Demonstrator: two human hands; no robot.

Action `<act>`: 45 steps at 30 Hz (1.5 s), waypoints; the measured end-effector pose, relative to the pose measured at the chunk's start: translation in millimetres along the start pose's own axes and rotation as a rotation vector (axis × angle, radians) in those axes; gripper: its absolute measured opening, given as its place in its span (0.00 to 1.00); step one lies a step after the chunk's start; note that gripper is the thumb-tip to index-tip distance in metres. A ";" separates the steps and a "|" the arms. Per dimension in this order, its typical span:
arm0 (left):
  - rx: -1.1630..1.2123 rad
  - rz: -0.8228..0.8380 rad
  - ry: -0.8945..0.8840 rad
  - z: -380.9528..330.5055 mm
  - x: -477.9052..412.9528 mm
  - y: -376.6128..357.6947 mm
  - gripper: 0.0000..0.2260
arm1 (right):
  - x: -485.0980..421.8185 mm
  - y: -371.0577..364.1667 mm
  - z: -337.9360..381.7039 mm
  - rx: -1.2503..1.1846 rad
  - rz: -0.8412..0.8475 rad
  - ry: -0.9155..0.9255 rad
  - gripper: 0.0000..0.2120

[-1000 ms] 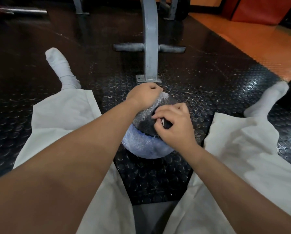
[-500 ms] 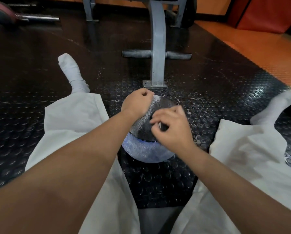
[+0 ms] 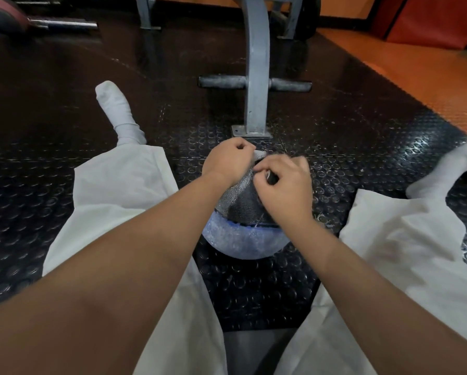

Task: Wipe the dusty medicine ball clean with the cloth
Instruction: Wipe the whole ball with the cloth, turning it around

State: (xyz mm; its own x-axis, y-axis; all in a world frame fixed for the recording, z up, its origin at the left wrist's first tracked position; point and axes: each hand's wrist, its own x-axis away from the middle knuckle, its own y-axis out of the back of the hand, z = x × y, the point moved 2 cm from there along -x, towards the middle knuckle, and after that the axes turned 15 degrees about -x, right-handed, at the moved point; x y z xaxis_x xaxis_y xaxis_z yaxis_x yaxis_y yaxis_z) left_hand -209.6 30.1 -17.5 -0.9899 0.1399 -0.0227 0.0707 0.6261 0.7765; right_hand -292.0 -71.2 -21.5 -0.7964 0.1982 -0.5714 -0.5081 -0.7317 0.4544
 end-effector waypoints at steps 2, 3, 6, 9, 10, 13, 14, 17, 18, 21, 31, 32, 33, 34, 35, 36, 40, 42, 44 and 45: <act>0.019 0.011 -0.009 3.4 -0.9 2.2 0.10 | 20.7 0.0 1.9 -0.028 0.064 0.181 0.09; 0.026 0.018 -0.012 5.5 -0.7 2.7 0.10 | 25.2 1.4 1.2 -0.035 0.106 0.263 0.09; 0.035 0.019 -0.016 9.9 2.4 3.5 0.11 | 12.4 12.1 -3.6 -0.104 0.249 0.386 0.08; 0.017 -0.001 -0.008 10.0 3.3 1.8 0.12 | -21.0 16.6 -14.8 -0.216 0.188 0.033 0.08; 0.011 -0.004 0.004 8.1 3.8 1.2 0.12 | -32.1 15.8 -22.0 -0.236 0.127 -0.117 0.08; -0.025 -0.012 0.020 1.4 3.0 -2.3 0.12 | -39.1 11.6 -26.1 -0.144 0.040 -0.265 0.08; -0.037 -0.021 0.023 1.5 1.9 -2.3 0.12 | -32.0 9.1 -21.8 -0.098 0.021 -0.242 0.08; -0.014 -0.014 0.031 3.1 -3.3 -2.0 0.12 | 15.1 -1.7 0.1 -0.031 0.001 -0.027 0.09; -0.009 -0.008 0.029 4.0 -4.3 -1.7 0.12 | 32.6 -5.5 6.9 -0.008 0.046 0.090 0.09; -0.005 0.010 -0.001 5.2 -4.0 -0.8 0.13 | 55.2 -7.7 2.8 0.018 0.185 0.405 0.07; -0.038 0.056 0.021 9.4 -8.5 -4.2 0.18 | -18.5 0.9 -7.9 -0.081 0.031 -0.072 0.06; -0.039 0.044 0.032 9.5 -10.6 -3.8 0.18 | -14.7 0.7 -7.6 -0.074 0.054 -0.001 0.06; -0.035 0.041 0.033 9.3 -12.9 -4.0 0.18 | -8.7 0.9 -7.5 -0.069 0.102 0.082 0.07; -0.032 0.047 0.027 10.0 -14.5 -4.2 0.18 | -1.8 0.3 -7.0 -0.063 0.170 0.173 0.08; -0.026 0.060 0.021 11.6 -16.2 -4.3 0.18 | 3.2 0.1 -6.8 -0.056 0.241 0.261 0.09; -0.014 0.073 0.015 13.4 -17.4 -4.4 0.18 | 4.5 1.0 -6.6 -0.049 0.305 0.331 0.09; -0.019 0.119 -0.042 12.9 -17.7 -5.1 0.16 | -18.0 6.1 -8.3 -0.106 0.407 0.334 0.10; -0.026 0.090 -0.066 10.4 -17.0 -5.3 0.16 | -34.4 3.7 -11.6 -0.136 0.294 0.179 0.11; -0.010 0.066 -0.042 6.3 -15.1 -3.4 0.15 | -42.1 -0.1 -15.2 -0.116 0.194 0.046 0.10; -0.018 0.062 -0.031 3.9 -15.3 -3.0 0.15 | -40.3 -1.6 -15.2 -0.095 0.164 0.027 0.09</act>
State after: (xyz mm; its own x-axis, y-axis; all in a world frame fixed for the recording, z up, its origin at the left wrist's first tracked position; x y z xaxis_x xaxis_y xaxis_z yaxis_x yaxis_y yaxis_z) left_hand -194.2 29.0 -21.9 -0.9794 0.2020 0.0069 0.1296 0.6013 0.7884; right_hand -254.1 -87.9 -9.5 -0.8563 0.0545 -0.5137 -0.3377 -0.8114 0.4770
